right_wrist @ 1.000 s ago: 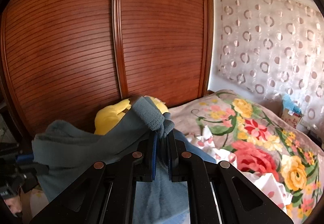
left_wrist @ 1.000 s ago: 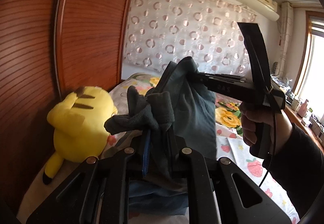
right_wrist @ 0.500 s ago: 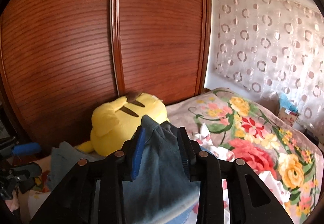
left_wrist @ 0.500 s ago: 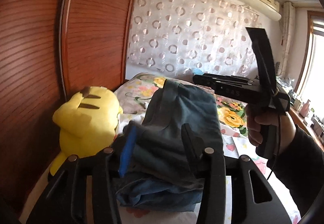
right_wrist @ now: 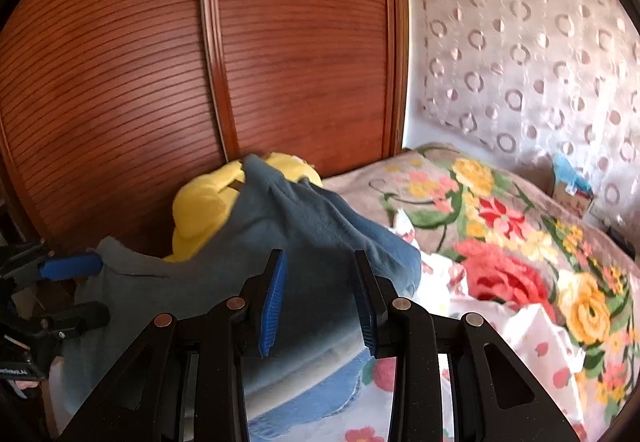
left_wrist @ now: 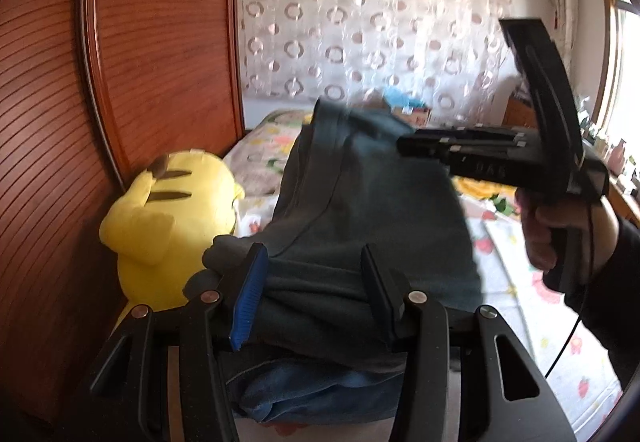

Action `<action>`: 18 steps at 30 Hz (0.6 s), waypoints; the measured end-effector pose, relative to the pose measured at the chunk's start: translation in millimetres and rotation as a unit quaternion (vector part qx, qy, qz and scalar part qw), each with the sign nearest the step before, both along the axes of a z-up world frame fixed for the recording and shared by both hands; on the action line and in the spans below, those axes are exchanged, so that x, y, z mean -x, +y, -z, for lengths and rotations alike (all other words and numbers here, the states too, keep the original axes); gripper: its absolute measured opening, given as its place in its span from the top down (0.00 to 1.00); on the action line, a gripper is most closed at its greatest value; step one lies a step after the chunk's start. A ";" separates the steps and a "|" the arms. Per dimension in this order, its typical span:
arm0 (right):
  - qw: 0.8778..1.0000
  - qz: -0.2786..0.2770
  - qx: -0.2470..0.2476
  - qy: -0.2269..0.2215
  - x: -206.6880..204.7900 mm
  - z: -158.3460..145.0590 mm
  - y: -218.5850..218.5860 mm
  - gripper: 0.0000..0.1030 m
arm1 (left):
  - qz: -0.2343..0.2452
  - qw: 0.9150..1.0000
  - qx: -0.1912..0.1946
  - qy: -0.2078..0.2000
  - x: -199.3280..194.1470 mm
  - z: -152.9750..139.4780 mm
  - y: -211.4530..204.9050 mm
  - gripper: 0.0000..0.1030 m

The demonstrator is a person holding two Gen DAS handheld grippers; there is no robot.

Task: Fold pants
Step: 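Lower the folded shorts onto the stack of folded jeans with both grippers, then open both grippers and withdraw them from the stack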

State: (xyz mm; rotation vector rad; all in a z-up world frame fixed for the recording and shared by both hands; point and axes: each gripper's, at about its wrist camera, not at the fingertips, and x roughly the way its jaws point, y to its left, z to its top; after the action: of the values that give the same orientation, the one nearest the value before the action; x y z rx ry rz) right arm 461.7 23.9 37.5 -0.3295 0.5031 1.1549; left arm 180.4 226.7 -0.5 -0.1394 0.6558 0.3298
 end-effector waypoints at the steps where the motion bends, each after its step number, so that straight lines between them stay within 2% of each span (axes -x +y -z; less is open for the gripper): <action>1: 1.000 0.001 0.001 0.005 -2.8 1.8 5.8 0.67 | 0.000 1.000 -0.002 0.005 -1.7 4.8 1.0 0.52; 9: 1.000 0.007 0.000 0.007 -4.6 17.6 14.1 0.67 | 0.002 1.000 0.000 0.013 -3.0 18.4 1.5 0.52; 18: 0.999 0.027 -0.017 -0.002 19.3 1.4 4.9 0.67 | 0.002 1.000 -0.009 0.011 2.8 7.4 -3.5 0.52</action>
State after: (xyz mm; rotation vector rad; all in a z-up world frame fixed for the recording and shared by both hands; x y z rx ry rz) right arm 442.4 28.8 36.1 -0.2877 0.4857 1.1095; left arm 177.5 223.2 -7.9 -0.1170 0.6747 0.3335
